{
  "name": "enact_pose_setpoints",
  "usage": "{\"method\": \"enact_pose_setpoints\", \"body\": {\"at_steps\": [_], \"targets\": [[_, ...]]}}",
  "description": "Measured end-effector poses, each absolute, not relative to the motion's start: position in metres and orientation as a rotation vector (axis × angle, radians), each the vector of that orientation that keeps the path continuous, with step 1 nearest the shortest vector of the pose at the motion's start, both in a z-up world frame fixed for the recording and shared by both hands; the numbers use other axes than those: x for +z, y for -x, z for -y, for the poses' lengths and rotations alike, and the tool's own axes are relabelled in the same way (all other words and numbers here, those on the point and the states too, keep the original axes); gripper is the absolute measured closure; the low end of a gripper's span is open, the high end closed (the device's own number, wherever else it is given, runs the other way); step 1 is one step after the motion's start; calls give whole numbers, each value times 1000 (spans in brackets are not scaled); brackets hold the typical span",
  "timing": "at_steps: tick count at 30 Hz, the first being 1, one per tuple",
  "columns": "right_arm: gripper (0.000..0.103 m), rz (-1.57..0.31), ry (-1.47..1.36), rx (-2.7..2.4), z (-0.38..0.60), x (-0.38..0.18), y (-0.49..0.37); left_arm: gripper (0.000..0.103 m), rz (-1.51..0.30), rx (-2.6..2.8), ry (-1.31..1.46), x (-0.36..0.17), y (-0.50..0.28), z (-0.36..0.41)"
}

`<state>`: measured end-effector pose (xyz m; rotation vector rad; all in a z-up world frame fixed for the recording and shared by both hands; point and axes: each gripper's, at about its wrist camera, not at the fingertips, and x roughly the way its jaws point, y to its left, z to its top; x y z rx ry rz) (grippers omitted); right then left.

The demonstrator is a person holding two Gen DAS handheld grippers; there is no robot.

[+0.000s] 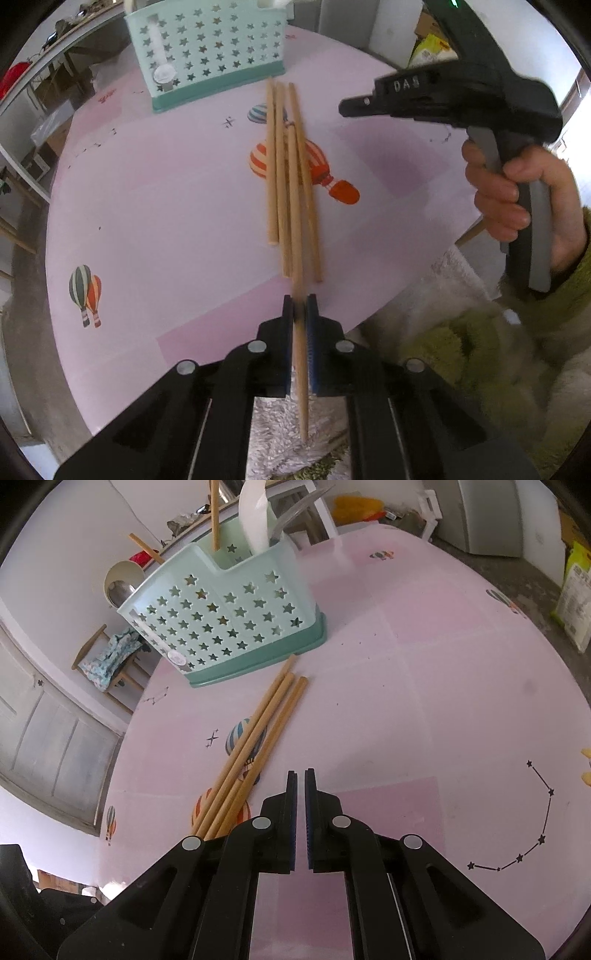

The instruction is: Organize utensils

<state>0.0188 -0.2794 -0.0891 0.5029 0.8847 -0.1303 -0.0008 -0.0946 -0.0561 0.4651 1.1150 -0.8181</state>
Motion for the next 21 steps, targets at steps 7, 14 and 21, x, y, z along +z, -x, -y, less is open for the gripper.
{"method": "enact_pose_setpoints", "body": {"at_steps": [7,14,21], "targets": [[98,-876,-505,-137,280,-88,-20,97,-1103,-853,-278,-20,-15,68],[98,-886,-532,-97,276,-88,-26,103,-1073,-886,53,11,-53,33],[85,-910,-558,-43,267,-88,-43,103,-1010,-834,286,23,-86,3]]}}
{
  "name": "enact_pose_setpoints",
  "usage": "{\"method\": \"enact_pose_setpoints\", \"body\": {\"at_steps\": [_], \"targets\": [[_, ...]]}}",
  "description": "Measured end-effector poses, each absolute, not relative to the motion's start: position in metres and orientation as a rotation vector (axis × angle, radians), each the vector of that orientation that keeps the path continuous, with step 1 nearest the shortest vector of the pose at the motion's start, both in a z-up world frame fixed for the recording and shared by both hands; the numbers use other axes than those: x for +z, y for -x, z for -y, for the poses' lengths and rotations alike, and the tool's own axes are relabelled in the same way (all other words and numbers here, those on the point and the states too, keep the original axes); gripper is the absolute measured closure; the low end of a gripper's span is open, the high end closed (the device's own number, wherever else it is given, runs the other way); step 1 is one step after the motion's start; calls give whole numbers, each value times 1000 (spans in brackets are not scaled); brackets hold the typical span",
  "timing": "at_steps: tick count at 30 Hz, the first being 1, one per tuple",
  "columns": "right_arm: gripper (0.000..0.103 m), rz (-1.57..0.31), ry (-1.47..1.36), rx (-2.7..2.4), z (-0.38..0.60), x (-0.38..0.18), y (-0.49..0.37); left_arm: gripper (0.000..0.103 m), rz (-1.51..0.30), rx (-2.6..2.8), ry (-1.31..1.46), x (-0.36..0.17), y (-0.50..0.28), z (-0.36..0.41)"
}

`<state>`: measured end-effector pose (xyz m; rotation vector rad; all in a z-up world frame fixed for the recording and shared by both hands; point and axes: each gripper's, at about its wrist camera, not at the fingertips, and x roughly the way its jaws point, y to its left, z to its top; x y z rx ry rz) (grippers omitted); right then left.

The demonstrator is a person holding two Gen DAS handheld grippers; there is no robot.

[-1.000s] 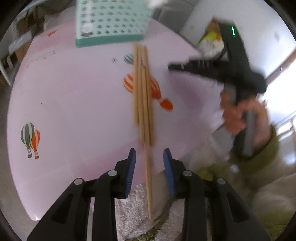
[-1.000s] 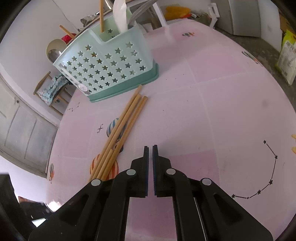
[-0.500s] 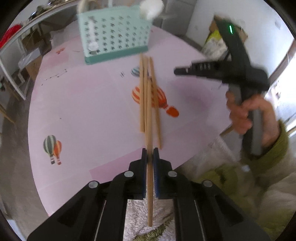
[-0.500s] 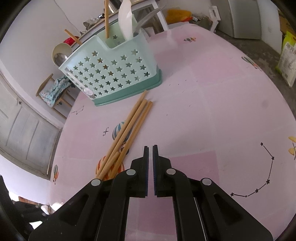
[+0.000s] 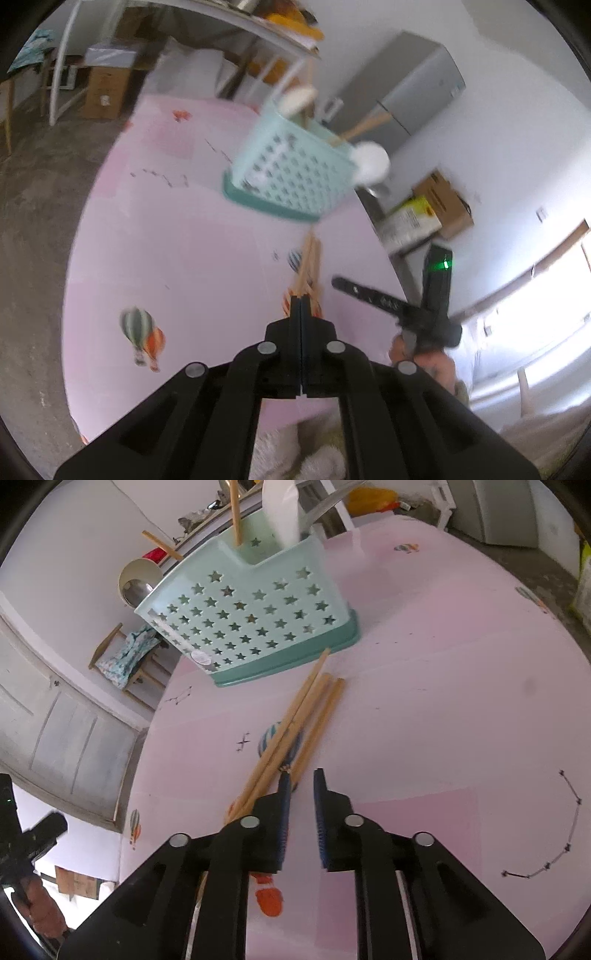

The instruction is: Organize utensils

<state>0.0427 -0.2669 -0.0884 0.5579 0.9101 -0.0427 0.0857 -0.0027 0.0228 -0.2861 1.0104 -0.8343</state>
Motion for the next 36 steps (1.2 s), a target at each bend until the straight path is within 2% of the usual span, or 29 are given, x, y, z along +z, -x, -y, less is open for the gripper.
{"method": "enact_pose_setpoints", "body": {"at_steps": [5,12,17,21,36], "targets": [[83,-937,-542,-53,262,-92,-58,103,-1044,-845,298,4,-89,5],[85,-980,-393,-109,245,-95,-81,103,-1092,-891,128,-25,-61,24],[90,-990,-267,-134,229,-95,-87,94,-1097,-980,8,-36,-30,47],[92,-985,-241,-135,231,-96,-82,84,-1053,-1004,-131,-39,-6,72],[95,-963,-276,-184,267,-95,-41,83,-875,-856,-419,-44,16,102]]}}
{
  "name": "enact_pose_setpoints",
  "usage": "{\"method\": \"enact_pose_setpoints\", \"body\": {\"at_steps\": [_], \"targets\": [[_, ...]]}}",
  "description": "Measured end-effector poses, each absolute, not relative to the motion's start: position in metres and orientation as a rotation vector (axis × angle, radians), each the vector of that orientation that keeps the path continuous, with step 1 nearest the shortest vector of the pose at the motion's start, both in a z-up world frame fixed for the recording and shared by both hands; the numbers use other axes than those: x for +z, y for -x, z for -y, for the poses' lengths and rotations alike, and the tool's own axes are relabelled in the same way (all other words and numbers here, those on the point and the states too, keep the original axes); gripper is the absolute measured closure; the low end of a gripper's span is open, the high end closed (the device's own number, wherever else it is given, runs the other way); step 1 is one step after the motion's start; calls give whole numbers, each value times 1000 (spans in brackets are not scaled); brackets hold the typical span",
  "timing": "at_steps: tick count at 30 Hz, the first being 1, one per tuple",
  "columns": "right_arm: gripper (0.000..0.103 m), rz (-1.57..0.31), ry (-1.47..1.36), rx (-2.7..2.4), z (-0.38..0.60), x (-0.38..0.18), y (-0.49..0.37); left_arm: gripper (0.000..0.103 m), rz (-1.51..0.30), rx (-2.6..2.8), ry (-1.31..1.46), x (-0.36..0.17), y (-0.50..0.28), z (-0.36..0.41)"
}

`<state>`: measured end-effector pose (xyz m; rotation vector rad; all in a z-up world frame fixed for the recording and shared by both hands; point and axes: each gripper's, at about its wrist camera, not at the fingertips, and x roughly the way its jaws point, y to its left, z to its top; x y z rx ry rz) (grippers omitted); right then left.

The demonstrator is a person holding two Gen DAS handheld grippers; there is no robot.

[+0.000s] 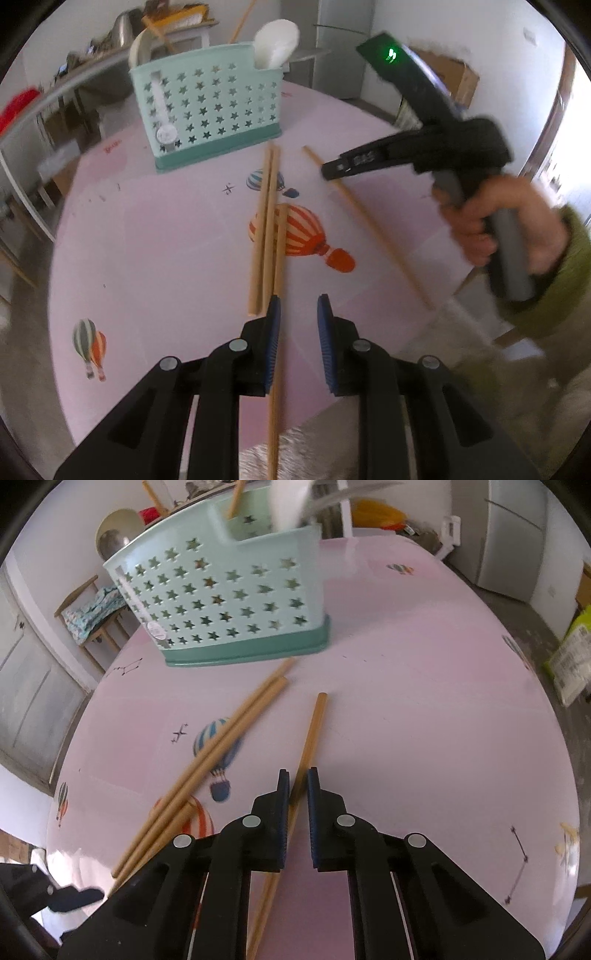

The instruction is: Organize utensils

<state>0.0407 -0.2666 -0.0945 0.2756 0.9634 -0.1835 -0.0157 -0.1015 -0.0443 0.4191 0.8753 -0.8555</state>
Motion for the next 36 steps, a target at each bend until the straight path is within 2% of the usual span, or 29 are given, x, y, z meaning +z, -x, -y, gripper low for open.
{"method": "enact_pose_setpoints", "body": {"at_steps": [12,22,25,31,32,36], "targets": [[95,-943,-346,-167,274,-96,-35,84,-707,-777,-673,-68,8,146],[95,-936,-378,-143,278,-94,-33,84,-750,-757,-684,-66,-25,165],[95,-935,-386,-135,280,-94,-33,90,-794,-763,-662,-64,-33,172],[96,-936,-397,-118,281,-94,-34,92,-837,-749,-637,-60,-41,180],[96,-936,-398,-116,282,-94,-34,102,-839,-752,-621,-58,-42,179],[97,-939,-419,-112,284,-95,-33,103,-897,-770,-506,-45,-53,170]]}}
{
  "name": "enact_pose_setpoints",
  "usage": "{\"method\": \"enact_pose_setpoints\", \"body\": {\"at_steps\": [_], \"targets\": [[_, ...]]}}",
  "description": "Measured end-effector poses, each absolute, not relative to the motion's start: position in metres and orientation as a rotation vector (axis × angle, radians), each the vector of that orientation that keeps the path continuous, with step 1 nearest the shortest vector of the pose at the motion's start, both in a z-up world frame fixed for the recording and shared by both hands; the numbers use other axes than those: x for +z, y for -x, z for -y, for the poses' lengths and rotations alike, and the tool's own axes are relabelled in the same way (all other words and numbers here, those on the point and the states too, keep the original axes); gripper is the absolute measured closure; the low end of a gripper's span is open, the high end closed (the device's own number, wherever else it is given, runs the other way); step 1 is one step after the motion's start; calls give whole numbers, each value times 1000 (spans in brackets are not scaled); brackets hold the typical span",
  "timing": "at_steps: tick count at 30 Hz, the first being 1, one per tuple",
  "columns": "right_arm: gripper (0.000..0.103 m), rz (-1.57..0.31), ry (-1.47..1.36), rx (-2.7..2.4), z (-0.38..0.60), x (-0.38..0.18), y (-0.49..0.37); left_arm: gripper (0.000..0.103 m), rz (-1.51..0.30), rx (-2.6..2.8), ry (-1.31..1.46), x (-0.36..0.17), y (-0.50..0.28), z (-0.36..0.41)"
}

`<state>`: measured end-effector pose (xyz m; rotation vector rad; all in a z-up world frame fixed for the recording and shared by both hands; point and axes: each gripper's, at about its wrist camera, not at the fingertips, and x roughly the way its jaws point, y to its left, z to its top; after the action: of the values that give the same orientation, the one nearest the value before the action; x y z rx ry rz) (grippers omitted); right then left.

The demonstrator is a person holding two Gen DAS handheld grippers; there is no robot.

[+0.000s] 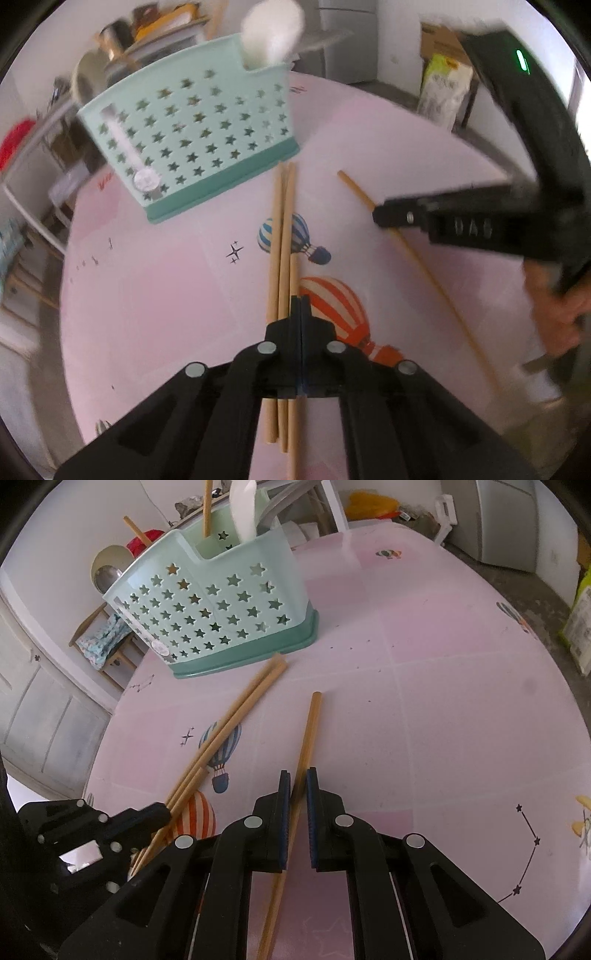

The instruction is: Organize utensils

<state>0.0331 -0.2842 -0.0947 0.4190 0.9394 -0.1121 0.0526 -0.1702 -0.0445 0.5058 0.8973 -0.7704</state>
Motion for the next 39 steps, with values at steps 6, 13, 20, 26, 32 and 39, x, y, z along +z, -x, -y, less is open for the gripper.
{"method": "enact_pose_setpoints", "body": {"at_steps": [6,13,20,26,32,39], "targets": [[97,-963,-431,-115,286,-93,-37,103,-1006,-824,-314,-28,-72,150],[97,-989,-435,-116,290,-89,-43,102,-1086,-891,-209,-28,-75,140],[97,-999,-430,-123,289,-85,-56,100,-1040,-912,-354,-34,-49,155],[97,-991,-449,-108,291,-86,-50,82,-872,-828,-598,-47,-26,172],[97,-982,-470,-89,301,-88,-47,82,-840,-806,-666,-55,-19,179],[97,-976,-520,-54,317,-93,-43,82,-902,-816,-608,-48,-36,182]]}}
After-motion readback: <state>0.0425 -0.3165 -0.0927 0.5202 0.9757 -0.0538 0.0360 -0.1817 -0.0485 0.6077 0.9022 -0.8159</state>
